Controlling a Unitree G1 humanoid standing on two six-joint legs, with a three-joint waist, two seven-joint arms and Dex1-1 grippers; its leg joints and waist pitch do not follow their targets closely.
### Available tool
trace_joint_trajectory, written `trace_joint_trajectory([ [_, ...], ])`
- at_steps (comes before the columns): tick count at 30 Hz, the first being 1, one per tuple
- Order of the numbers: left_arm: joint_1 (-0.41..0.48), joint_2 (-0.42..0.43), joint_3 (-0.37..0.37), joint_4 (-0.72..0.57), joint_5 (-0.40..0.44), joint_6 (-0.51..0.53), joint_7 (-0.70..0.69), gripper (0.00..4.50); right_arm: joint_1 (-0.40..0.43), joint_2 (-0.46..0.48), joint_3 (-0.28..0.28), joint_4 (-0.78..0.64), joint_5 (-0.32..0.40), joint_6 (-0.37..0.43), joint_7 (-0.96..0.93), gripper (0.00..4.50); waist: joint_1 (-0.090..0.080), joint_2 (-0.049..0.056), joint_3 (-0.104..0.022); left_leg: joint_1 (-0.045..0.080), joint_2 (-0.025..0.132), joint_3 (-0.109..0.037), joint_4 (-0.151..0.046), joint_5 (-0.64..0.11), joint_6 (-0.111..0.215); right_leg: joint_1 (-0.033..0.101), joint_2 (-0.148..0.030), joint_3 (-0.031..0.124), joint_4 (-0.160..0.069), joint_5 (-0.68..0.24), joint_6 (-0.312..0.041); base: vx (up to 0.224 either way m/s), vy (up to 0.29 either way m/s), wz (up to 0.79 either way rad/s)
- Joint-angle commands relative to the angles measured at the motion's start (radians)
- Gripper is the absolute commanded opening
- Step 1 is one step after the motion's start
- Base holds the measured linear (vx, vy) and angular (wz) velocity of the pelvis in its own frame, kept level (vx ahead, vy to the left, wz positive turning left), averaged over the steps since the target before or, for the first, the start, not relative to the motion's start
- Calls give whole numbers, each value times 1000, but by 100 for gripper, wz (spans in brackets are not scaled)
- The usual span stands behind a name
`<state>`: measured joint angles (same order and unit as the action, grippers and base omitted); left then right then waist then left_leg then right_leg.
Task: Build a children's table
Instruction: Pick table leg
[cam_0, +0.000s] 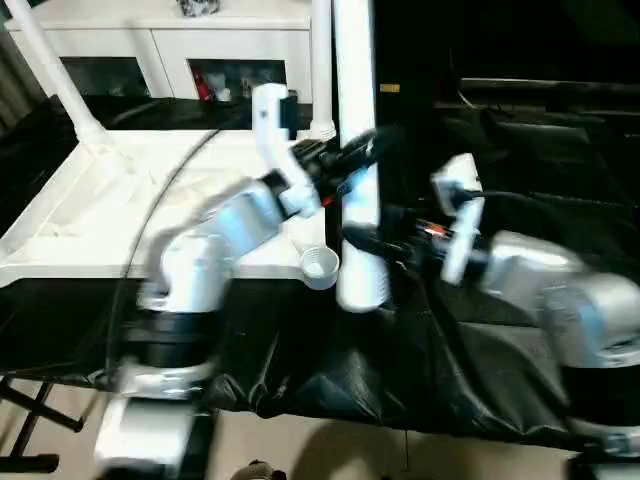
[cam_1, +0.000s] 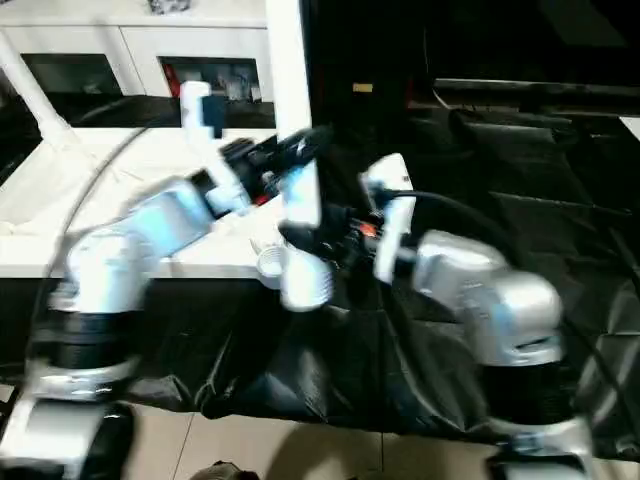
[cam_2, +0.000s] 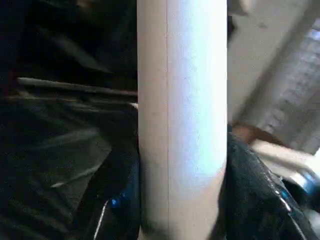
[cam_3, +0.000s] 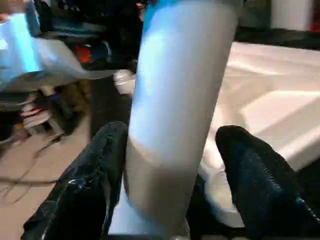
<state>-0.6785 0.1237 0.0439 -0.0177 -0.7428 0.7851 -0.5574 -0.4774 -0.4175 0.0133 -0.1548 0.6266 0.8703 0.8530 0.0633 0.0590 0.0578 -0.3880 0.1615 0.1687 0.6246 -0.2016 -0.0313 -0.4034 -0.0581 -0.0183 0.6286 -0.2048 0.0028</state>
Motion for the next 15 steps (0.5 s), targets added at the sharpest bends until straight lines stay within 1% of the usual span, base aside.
trace_joint_trajectory([
  [1, -8, 25, -14, -23, -13, 6, -60, 184, -25, -31, 26, -27, 19, 15, 66, 314, 5, -16, -73, 14, 48, -16, -63, -50, 48, 62, -66, 33, -65, -35, -258, 0, 0, 0],
  [4, -15, 34, -12, -19, -25, 2, -88, 184, -31, -56, 39, -24, 28, 22, 108, 314, 4, -17, -72, 14, 46, -16, -63, -63, 44, 64, -67, 33, -67, -55, -261, 0, 0, 0],
  [6, -17, 32, -11, -29, -53, -10, -128, 184, -45, -79, 53, -8, 51, 41, 148, 314, 4, -19, -71, 15, 47, -15, -64, -68, 41, 62, -67, 34, -70, -78, -260, 0, 0, 0],
  [8, -16, 32, -13, -29, -55, -16, -143, 184, -49, -85, 56, -3, 59, 48, 162, 314, 5, -19, -71, 14, 47, -15, -63, -66, 43, 62, -66, 34, -69, -79, -262, 0, 0, 0],
  [9, -13, 27, -14, -34, -60, -21, -154, 184, -55, -95, 67, 1, 62, 52, 184, 314, 5, -19, -71, 14, 47, -15, -63, -69, 43, 62, -67, 33, -70, -84, -261, 0, 0, 0],
  [11, -9, 21, -14, -40, -67, -23, -166, 184, -60, -103, 77, 5, 61, 52, 204, 314, 5, -20, -71, 13, 48, -15, -64, -67, 43, 62, -67, 33, -70, -84, -261, 0, 0, 0],
  [12, -2, 15, -14, -51, -79, -21, -180, 184, -65, -109, 87, 10, 58, 49, 221, 314, 4, -24, -72, 13, 48, -14, -63, -66, 45, 63, -67, 33, -70, -86, -260, 0, 0, 0],
  [14, 0, 13, -14, -55, -84, -18, -185, 184, -67, -112, 90, 13, 55, 46, 229, 314, 6, -22, -73, 13, 48, -15, -63, -61, 44, 63, -69, 34, -69, -83, -262, 0, 0, 0],
  [15, 2, 12, -14, -59, -88, -16, -185, 184, -69, -116, 96, 14, 51, 40, 239, 314, 5, -24, -73, 12, 48, -15, -62, -56, 48, 63, -68, 33, -67, -77, -263, 0, 0, 0],
])
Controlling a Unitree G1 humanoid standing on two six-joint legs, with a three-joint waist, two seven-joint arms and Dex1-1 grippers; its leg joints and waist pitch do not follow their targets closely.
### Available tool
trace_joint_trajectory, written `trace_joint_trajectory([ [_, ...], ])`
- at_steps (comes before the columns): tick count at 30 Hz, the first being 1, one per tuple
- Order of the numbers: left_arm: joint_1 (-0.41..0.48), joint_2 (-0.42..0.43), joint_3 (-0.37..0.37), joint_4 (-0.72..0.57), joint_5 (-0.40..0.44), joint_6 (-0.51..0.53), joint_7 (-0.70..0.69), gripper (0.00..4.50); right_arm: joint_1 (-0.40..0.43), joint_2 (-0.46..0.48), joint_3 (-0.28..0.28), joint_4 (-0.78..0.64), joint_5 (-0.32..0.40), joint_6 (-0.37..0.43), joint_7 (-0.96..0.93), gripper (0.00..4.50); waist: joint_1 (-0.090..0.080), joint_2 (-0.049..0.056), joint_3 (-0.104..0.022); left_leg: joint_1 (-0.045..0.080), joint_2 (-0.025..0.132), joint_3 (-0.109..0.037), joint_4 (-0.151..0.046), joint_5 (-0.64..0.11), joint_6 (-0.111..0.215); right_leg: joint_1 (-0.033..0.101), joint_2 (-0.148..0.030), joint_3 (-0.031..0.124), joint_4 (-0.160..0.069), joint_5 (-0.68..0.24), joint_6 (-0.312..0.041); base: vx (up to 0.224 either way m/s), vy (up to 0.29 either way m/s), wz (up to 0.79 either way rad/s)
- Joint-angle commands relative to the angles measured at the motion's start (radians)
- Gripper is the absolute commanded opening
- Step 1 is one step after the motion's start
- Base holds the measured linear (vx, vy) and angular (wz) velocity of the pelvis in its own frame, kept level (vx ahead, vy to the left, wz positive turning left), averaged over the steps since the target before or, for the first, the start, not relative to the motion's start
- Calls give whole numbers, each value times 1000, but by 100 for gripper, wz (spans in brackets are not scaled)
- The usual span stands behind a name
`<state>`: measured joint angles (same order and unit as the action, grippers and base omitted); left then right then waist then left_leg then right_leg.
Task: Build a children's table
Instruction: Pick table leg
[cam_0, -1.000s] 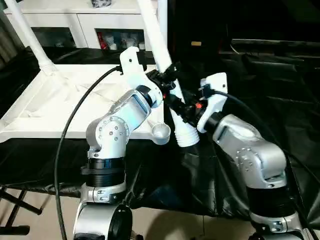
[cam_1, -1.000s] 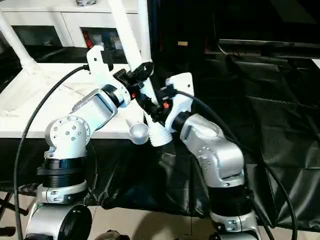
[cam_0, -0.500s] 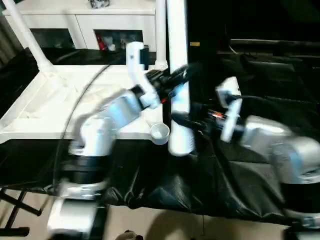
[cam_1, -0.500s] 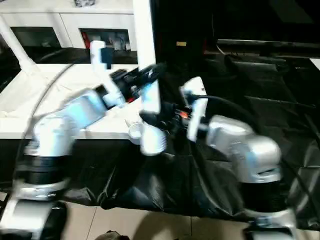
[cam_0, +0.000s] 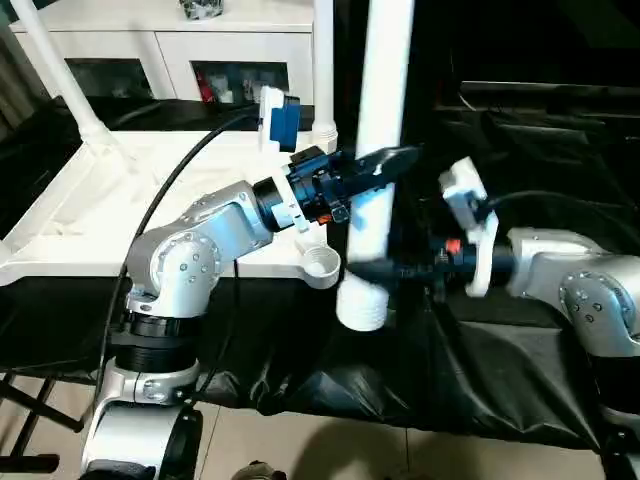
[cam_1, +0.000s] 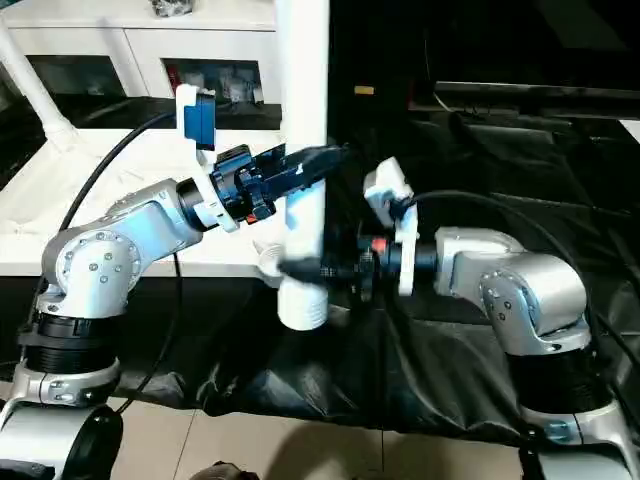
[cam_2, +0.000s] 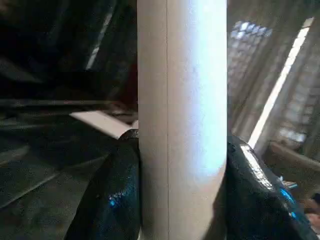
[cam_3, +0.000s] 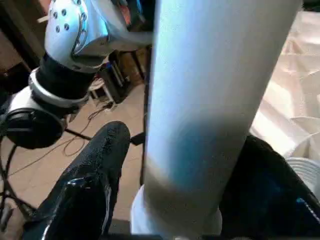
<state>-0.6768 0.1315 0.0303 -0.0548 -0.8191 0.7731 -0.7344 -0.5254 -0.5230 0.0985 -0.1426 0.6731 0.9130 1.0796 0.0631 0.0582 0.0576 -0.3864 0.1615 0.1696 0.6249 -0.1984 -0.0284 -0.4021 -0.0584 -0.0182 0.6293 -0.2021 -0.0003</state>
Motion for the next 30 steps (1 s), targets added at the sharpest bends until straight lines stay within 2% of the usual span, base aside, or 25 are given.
trace_joint_trajectory([
  [1, 1, 2, 0, -23, -14, -2, -9, 184, -23, -17, 18, 3, -1, -10, 25, 314, 6, -25, -73, 11, 48, -15, -62, -59, 47, 62, -67, 33, -69, -82, -259, 0, 0, 0],
  [7, 0, 2, -1, -21, -16, -6, -19, 184, -32, -32, 37, 14, -10, -29, 56, 314, 6, -25, -72, 11, 47, -15, -61, -57, 50, 60, -66, 33, -71, -110, -248, 0, 0, 0],
  [13, 6, 1, -7, -29, -22, -3, -24, 184, -36, -32, 44, 26, -20, -43, 68, 314, 7, -26, -74, 10, 47, -15, -60, -46, 55, 61, -66, 32, -68, -92, -252, 0, 0, 0],
  [14, 6, 1, -8, -30, -23, -2, -24, 184, -37, -31, 44, 29, -21, -44, 69, 287, 6, -26, -74, 10, 47, -15, -60, -47, 57, 61, -66, 32, -68, -92, -252, 0, 0, 0],
  [17, 5, -1, -9, -30, -23, -2, -24, 184, -38, -30, 47, 34, -20, -48, 75, 275, 7, -28, -74, 10, 47, -15, -59, -44, 60, 60, -65, 32, -68, -92, -253, 0, 0, 0],
  [20, 5, -3, -7, -28, -22, -3, -25, 184, -37, -28, 48, 36, -18, -47, 79, 237, 7, -27, -74, 11, 48, -15, -60, -48, 58, 60, -66, 32, -69, -100, -253, 0, 0, 0],
  [22, 5, -5, -7, -29, -23, -4, -24, 184, -35, -27, 48, 36, -16, -45, 80, 234, 7, -27, -74, 10, 48, -15, -60, -48, 58, 60, -65, 31, -68, -101, -252, 0, 0, 0],
  [24, 5, -7, -9, -28, -21, -6, -23, 184, -34, -26, 49, 35, -14, -43, 83, 204, 7, -27, -74, 10, 47, -14, -59, -48, 60, 60, -65, 32, -68, -99, -252, 0, 0, 0],
  [30, 2, -15, -13, -27, -19, -12, -19, 184, -30, -26, 55, 38, -13, -47, 87, 190, 7, -27, -75, 11, 47, -15, -58, -41, 63, 60, -65, 31, -67, -87, -255, 0, 0, 0],
])
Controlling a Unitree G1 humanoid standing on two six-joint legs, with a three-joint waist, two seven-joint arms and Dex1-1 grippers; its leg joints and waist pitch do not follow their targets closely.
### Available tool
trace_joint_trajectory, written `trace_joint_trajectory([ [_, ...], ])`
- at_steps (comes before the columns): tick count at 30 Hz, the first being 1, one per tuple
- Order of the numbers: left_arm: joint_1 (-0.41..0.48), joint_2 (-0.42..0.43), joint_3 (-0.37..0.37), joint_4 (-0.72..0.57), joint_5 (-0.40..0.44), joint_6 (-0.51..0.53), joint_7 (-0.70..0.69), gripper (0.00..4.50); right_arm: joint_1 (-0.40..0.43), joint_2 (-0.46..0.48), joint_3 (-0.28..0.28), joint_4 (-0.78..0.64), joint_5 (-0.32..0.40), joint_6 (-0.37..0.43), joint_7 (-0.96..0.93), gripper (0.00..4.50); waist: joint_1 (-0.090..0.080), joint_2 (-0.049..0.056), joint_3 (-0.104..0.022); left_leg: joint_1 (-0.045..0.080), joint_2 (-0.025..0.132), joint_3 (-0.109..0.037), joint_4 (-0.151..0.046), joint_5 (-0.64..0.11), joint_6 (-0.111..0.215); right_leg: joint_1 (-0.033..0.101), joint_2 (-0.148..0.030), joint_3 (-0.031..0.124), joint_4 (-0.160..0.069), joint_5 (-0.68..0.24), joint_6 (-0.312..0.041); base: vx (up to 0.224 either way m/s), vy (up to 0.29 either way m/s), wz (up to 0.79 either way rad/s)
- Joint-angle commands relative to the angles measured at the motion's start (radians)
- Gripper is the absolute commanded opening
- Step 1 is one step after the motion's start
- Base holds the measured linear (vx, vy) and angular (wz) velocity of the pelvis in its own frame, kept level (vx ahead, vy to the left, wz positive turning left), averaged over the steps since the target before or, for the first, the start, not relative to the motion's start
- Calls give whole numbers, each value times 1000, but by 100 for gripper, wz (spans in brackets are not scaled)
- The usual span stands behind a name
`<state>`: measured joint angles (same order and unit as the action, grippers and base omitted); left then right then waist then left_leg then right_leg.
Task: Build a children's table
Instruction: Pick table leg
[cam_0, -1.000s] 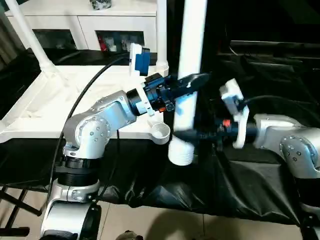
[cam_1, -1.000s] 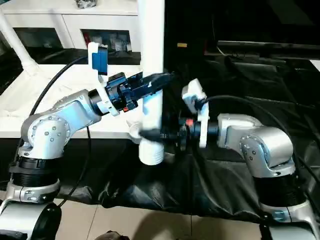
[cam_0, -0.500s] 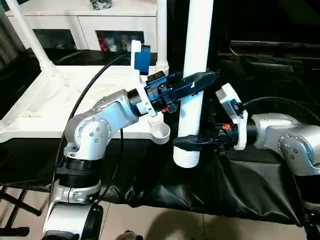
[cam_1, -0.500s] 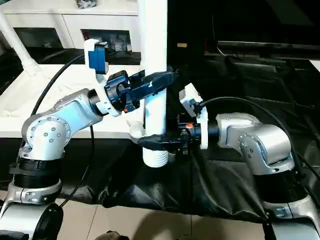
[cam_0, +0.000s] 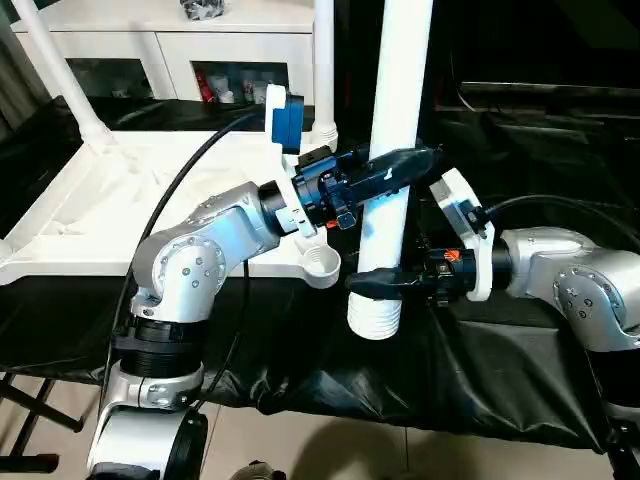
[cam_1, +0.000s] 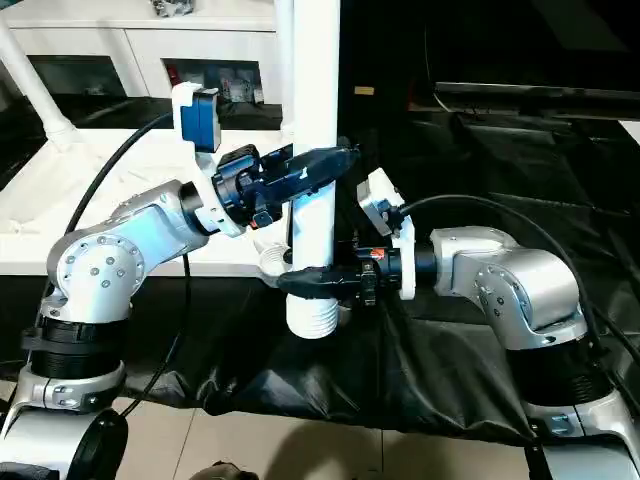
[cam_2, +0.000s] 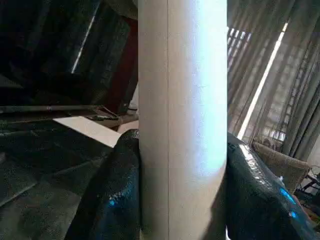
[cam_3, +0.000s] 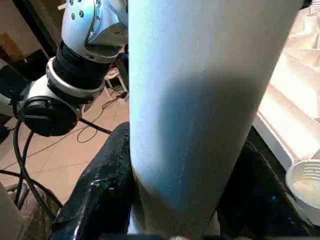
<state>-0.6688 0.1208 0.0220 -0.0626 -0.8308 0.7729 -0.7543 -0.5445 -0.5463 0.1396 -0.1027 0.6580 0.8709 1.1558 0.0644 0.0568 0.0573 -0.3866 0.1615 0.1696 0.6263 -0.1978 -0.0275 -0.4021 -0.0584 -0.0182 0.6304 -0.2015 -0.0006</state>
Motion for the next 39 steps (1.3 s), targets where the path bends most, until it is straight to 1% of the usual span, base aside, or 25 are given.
trace_joint_trajectory([
  [1, -6, -5, -5, -18, -7, -12, 0, 184, -11, -3, 14, -1, 2, -5, 11, 189, 6, -25, -75, 12, 47, -15, -60, -41, 63, 60, -65, 31, -68, -85, -255, 0, 0, 0],
  [7, -16, -10, 1, -9, 5, -14, 26, 184, -9, -1, 14, 2, -2, -11, 11, 188, 6, -23, -75, 11, 47, -15, -59, -47, 60, 60, -65, 31, -70, -100, -252, 0, 0, 0],
  [8, -19, -11, 2, -5, 7, -12, 34, 219, -8, 0, 14, 2, -2, -11, 11, 188, 6, -24, -74, 11, 47, -15, -59, -46, 60, 61, -65, 31, -69, -94, -254, 0, 0, 0],
  [10, -23, -17, 12, 4, -1, -2, 48, 254, -6, 3, 12, 2, -2, -14, 7, 188, 7, -24, -75, 10, 47, -15, -59, -45, 61, 61, -65, 31, -68, -91, -256, 0, 0, 0],
  [16, -24, -40, 42, -5, -7, -64, 42, 278, 1, 16, 4, 4, -3, -25, -6, 188, 7, -20, -75, 10, 47, -17, -60, -52, 61, 62, -65, 30, -69, -86, -259, 0, 0, 0],
  [17, -30, -52, 58, -2, -17, -71, 57, 281, 2, 17, 2, 3, -3, -26, -6, 188, 7, -20, -75, 11, 47, -16, -59, -52, 61, 62, -65, 30, -70, -86, -259, 0, 0, 0],
  [18, -62, -96, 129, 30, -60, -115, 112, 281, 6, 22, -6, -1, 2, -31, -12, 188, 7, -22, -75, 10, 47, -14, -58, -54, 57, 63, -66, 30, -69, -81, -266, 0, 0, 0],
  [19, -66, -100, 137, 34, -63, -123, 118, 281, 6, 22, -7, -1, 2, -31, -13, 188, 9, -21, -75, 10, 45, -15, -57, -55, 57, 63, -66, 29, -71, -83, -267, 0, 0, 0],
  [20, -94, -123, 188, 63, -88, -162, 157, 281, 11, 28, -16, -4, 6, -35, -21, 188, 9, -23, -76, 11, 46, -16, -58, -51, 59, 64, -66, 30, -71, -81, -267, 0, 0, 0],
  [21, -107, -130, 208, 75, -99, -176, 174, 281, 13, 31, -21, -5, 8, -37, -25, 188, 11, -27, -75, 11, 45, -15, -57, -55, 61, 64, -66, 30, -70, -88, -266, 0, 0, 0],
  [23, -132, -140, 249, 94, -125, -201, 202, 281, 17, 38, -37, -12, 18, -36, -39, 188, 13, -29, -74, 10, 44, -14, -56, -54, 65, 63, -66, 29, -72, -105, -254, 0, 0, 0],
  [25, -142, -141, 269, 99, -144, -207, 208, 281, 19, 44, -46, -13, 23, -40, -44, 188, 13, -28, -74, 9, 44, -15, -57, -51, 66, 63, -66, 29, -71, -108, -250, 0, 0, 0],
  [27, -165, -144, 323, 112, -206, -225, 226, 281, 30, 64, -76, -16, 32, -54, -71, 188, 15, -18, -75, 11, 43, -14, -55, -48, 64, 58, -64, 28, -73, -106, -248, 0, 0, 0],
  [28, -166, -144, 325, 113, -207, -226, 227, 281, 31, 65, -77, -17, 31, -56, -73, 188, 16, -19, -77, 12, 43, -15, -56, -50, 62, 58, -64, 27, -70, -105, -251, 0, 0, 0],
  [29, -178, -141, 344, 117, -206, -235, 253, 281, 42, 77, -99, -22, 28, -71, -106, 188, 17, -21, -78, 14, 45, -16, -57, -52, 62, 58, -63, 27, -71, -103, -251, 0, 0, 0],
  [30, -181, -135, 344, 117, -183, -244, 267, 281, 47, 85, -113, -27, 28, -77, -128, 188, 21, -20, -77, 15, 48, -17, -58, -51, 58, 57, -64, 26, -69, -98, -250, 0, 0, 0],
  [31, -178, -118, 337, 115, -140, -254, 283, 281, 54, 95, -127, -36, 26, -83, -155, 188, 24, -15, -76, 17, 48, -18, -59, -58, 55, 54, -64, 27, -69, -107, -243, 0, 0, 0],
  [32, -166, -91, 310, 115, -70, -256, 306, 281, 64, 104, -139, -50, 9, -100, -192, 188, 25, -14, -75, 17, 51, -19, -60, -61, 55, 52, -63, 28, -72, -111, -233, 0, 0, 0],
  [33, -166, -91, 310, 115, -70, -256, 306, 281, 64, 104, -139, -50, 9, -100, -192, 188, 24, -16, -76, 18, 49, -18, -61, -67, 47, 53, -63, 28, -70, -121, -216, 0, 0, 0],
  [34, -82, -13, 194, 97, 171, -343, 308, 281, 82, 137, -161, -75, -84, -151, -344, 188, 24, -15, -74, 16, 54, -23, -66, -64, 39, 50, -66, 30, -77, -137, -195, 0, 0, 0],
  [35, -30, 19, 145, 82, 257, -375, 307, 281, 97, 160, -171, -87, -129, -180, -419, 188, 23, -14, -72, 15, 59, -27, -69, -59, 32, 46, -67, 30, -78, -149, -169, 0, 0, 0],
  [36, -5, 33, 123, 73, 290, -382, 310, 281, 107, 176, -180, -91, -148, -202, -454, 188, 16, -14, -73, 15, 54, -22, -71, -68, 6, 48, -66, 30, -76, -170, -144, 0, 0, 0],
  [37, 22, 48, 104, 64, 317, -383, 315, 281, 118, 194, -190, -96, -166, -228, -489, 188, 16, -14, -74, 19, 51, -18, -69, -78, -5, 46, -63, 30, -77, -180, -142, 0, 0, 0],
  [38, 71, 58, 91, 42, 320, -367, 326, 281, 142, 215, -205, -111, -178, -212, -541, 188, 17, -6, -77, 17, 51, -20, -70, -76, -20, 48, -66, 32, -74, -165, -149, 0, 0, 0],
  [39, 105, 64, 83, 27, 319, -356, 333, 281, 159, 228, -215, -121, -185, -196, -577, 188, 16, -6, -75, 17, 49, -18, -74, -98, -30, 45, -62, 32, -77, -170, -155, 0, 0, 0],
])
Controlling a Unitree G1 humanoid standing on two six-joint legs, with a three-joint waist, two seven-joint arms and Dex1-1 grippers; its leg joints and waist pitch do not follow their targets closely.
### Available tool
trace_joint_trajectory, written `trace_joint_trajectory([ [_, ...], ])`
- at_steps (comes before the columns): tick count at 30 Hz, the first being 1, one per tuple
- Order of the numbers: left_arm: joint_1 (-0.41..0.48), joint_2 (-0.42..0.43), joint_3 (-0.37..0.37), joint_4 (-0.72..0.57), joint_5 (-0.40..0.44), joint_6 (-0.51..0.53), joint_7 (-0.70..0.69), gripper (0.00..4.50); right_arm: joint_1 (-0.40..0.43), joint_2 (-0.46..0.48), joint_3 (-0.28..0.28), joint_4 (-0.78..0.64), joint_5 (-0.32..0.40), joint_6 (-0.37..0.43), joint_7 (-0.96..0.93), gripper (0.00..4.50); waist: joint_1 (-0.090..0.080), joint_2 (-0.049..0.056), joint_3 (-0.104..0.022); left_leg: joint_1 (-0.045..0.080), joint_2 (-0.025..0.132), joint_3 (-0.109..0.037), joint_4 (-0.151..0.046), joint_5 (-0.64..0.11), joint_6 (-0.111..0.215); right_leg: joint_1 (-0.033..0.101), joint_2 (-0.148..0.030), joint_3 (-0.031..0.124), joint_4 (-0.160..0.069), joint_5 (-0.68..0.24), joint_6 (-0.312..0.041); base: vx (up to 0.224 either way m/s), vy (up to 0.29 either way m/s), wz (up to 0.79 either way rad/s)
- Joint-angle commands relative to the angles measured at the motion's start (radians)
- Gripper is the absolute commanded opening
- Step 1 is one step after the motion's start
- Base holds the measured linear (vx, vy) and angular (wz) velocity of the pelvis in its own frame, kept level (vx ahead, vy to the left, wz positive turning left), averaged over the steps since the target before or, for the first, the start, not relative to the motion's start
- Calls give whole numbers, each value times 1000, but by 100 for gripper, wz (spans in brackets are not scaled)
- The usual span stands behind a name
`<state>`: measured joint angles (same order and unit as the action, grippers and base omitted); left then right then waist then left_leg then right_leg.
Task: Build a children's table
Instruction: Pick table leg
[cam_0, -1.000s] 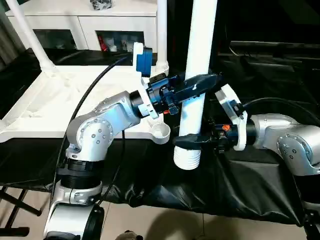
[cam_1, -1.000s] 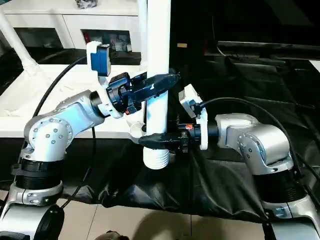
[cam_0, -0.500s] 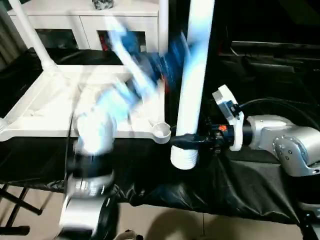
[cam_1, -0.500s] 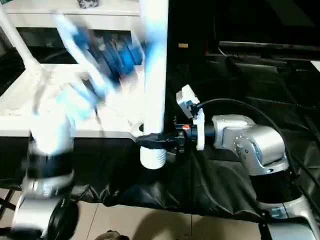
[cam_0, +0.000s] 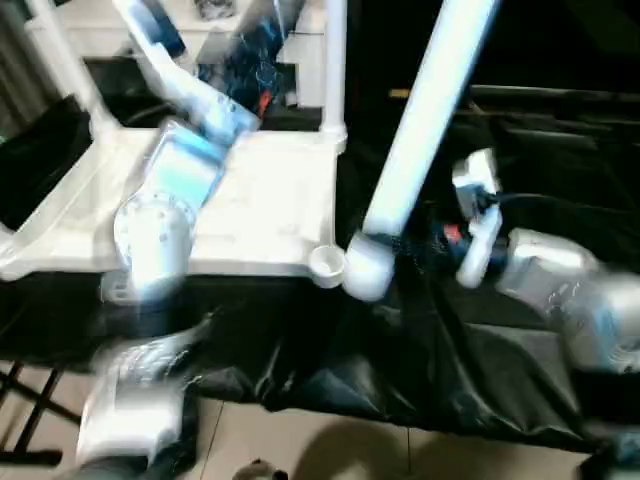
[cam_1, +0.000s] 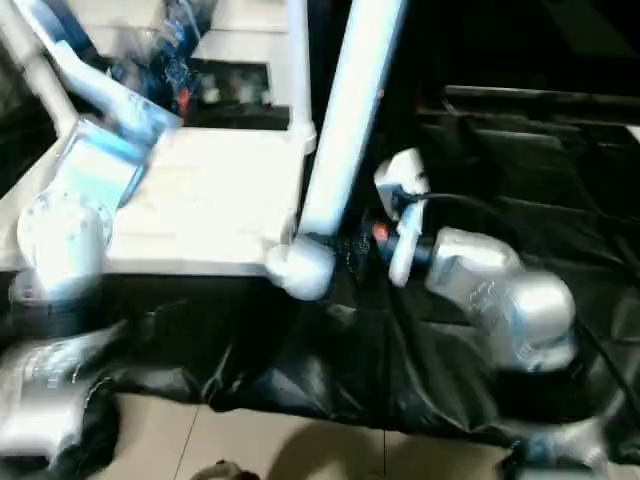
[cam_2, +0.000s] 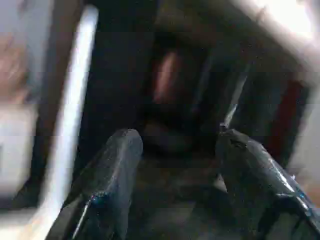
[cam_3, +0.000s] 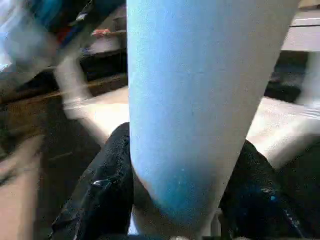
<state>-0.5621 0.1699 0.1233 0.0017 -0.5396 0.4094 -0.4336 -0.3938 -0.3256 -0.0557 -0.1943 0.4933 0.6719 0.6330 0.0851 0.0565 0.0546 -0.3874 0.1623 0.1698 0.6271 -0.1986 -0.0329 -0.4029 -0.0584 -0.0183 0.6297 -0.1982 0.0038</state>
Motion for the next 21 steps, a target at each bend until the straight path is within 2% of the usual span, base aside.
trace_joint_trajectory([
  [1, 42, 13, -24, -55, 51, -8, 42, 281, 39, 19, -20, -43, -42, 20, -103, 188, -4, -2, -73, 19, 48, -20, -76, -110, -28, 46, -62, 31, -75, -172, -164, 0, 0, 0],
  [3, 130, 24, -61, -67, 153, -73, 105, 281, 95, 65, -38, -51, -65, 8, -193, 188, -4, -1, -70, 17, 53, -23, -81, -132, -38, 45, -62, 32, -78, -154, -166, 0, 0, 0],
  [4, 170, 33, -79, -71, 194, -96, 124, 281, 118, 100, -60, -53, -67, 0, -240, 188, -7, -4, -71, 15, 51, -23, -83, -143, -36, 47, -62, 32, -78, -146, -160, 0, 0, 0],
  [5, 211, 42, -88, -76, 210, -95, 132, 281, 142, 114, -54, -55, -96, -25, -273, 188, -9, 3, -70, 15, 49, -23, -84, -150, -37, 44, -63, 33, -79, -150, -153, 0, 0, 0],
  [6, 220, 45, -90, -76, 218, -97, 132, 281, 147, 116, -50, -55, -107, -33, -281, 188, -11, 0, -67, 16, 48, -22, -87, -179, -44, 42, -61, 32, -85, -183, -147, 0, 0, 0],
  [7, 276, 44, -90, -79, 255, -126, 143, 281, 176, 139, -27, -59, -165, -91, -334, 188, -10, 3, -68, 17, 50, -25, -88, -187, -51, 41, -63, 33, -85, -200, -140, 0, 0, 0],
  [8, 325, 28, -72, -80, 283, -161, 163, 281, 198, 164, -10, -62, -206, -133, -377, 188, -17, 8, -62, 14, 50, -23, -92, -221, -61, 35, -63, 33, -92, -243, -127, 0, 0, 0],
  [9, 343, 20, -63, -81, 295, -178, 173, 281, 206, 175, -6, -63, -217, -144, -393, 188, -22, 5, -61, 16, 48, -25, -95, -255, -68, 36, -65, 34, -97, -289, -113, 0, 0, 0],
  [11, 370, 28, -73, -80, 334, -209, 193, 281, 227, 168, 17, -65, -247, -155, -404, 188, -27, 6, -62, 17, 48, -28, -97, -265, -69, 37, -63, 35, -95, -290, -108, 0, 0, 0],
  [12, 389, 32, -85, -80, 377, -247, 219, 281, 247, 157, 30, -59, -273, -169, -414, 188, -28, 1, -58, 19, 48, -28, -99, -291, -65, 33, -61, 36, -100, -304, -102, 0, 0, 0],
  [13, 394, 33, -89, -79, 391, -260, 228, 281, 253, 154, 34, -57, -281, -173, -417, 188, -30, 2, -55, 17, 49, -29, -101, -304, -63, 33, -62, 37, -102, -316, -97, 0, 0, 0],
  [14, 405, 32, -101, -86, 412, -264, 259, 281, 268, 159, 34, -55, -289, -178, -432, 188, -31, -1, -55, 17, 48, -28, -101, -308, -61, 33, -61, 37, -102, -321, -94, 0, 0, 0],
  [15, 408, 30, -105, -88, 414, -257, 269, 281, 272, 159, 36, -54, -296, -181, -439, 188, -31, 2, -56, 19, 50, -30, -101, -310, -61, 31, -63, 38, -101, -318, -93, 0, 0, 0],
  [16, 409, 25, -110, -89, 417, -251, 282, 281, 277, 157, 41, -50, -312, -187, -450, 188, -32, -1, -56, 18, 49, -29, -100, -307, -61, 31, -62, 38, -101, -315, -93, 0, 0, 0],
  [17, 408, 19, -117, -86, 425, -262, 294, 281, 280, 143, 59, -39, -351, -216, -465, 188, -31, 0, -57, 18, 48, -29, -100, -302, -61, 32, -62, 38, -100, -309, -95, 0, 0, 0],
  [18, 406, 11, -119, -81, 435, -276, 290, 281, 280, 141, 66, -29, -377, -246, -472, 188, -32, -3, -59, 14, 49, -29, -100, -276, -59, 34, -62, 38, -97, -276, -100, 0, 0, 0],
  [21, 402, 6, -124, -73, 445, -277, 285, 281, 277, 147, 66, -17, -390, -269, -476, 188, -34, -4, -57, 15, 48, -27, -98, -280, -51, 32, -63, 39, -97, -271, -105, 0, 0, 0],
])
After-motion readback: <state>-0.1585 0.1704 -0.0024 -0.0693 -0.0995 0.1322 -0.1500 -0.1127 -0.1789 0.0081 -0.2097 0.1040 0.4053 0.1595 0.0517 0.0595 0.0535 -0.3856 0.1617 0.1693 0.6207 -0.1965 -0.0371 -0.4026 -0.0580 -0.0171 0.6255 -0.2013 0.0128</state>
